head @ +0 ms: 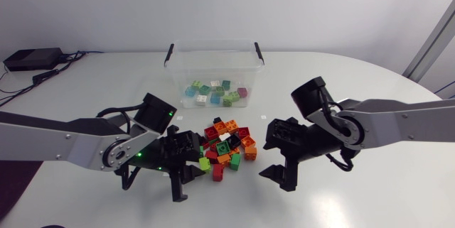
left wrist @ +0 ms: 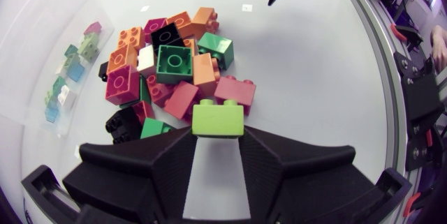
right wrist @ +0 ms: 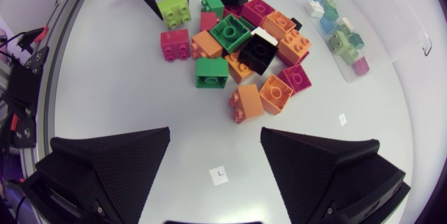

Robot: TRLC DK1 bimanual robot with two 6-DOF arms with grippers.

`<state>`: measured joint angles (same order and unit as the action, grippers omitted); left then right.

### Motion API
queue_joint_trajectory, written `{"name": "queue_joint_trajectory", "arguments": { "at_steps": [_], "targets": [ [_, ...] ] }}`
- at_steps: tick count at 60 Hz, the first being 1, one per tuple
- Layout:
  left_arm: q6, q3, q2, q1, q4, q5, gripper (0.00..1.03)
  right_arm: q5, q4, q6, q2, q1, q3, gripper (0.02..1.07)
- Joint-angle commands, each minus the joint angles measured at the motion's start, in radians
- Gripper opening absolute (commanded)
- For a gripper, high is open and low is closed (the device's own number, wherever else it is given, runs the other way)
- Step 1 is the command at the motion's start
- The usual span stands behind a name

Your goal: Place the duplo bricks in the container

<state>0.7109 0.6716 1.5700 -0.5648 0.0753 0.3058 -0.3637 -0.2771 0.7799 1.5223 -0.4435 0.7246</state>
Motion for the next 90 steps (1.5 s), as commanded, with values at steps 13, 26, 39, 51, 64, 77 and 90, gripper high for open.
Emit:
{"name": "queue_joint_trajectory", "arguments": {
  "at_steps": [13,26,39,51,64,77,90],
  "targets": [
    [0.035,-0.037,-0.142,0.045,0.072,0.007,0.32,-0.007,0.042,0.064,0.139,0.015,0.062,0.96],
    [0.048,-0.017,-0.214,0.088,0.119,0.007,0.32,-0.015,0.047,0.073,0.213,0.025,0.119,0.91],
    [0.062,0.033,-0.257,0.138,0.159,0.013,0.32,-0.020,0.044,0.082,0.246,0.019,0.151,0.85],
    [0.061,0.089,-0.271,0.164,0.182,0.021,0.32,-0.024,0.033,0.082,0.259,-0.008,0.171,0.78],
    [0.052,0.141,-0.266,0.192,0.182,0.023,0.32,-0.023,0.026,0.075,0.283,-0.041,0.180,0.61],
    [0.025,0.204,-0.238,0.207,0.164,0.023,0.32,-0.004,0.024,0.073,0.300,-0.046,0.171,0.31],
    [-0.021,0.275,-0.183,0.230,0.112,0.023,0.32,0.011,0.012,0.073,0.239,-0.044,0.136,0.30]
  ]
}}
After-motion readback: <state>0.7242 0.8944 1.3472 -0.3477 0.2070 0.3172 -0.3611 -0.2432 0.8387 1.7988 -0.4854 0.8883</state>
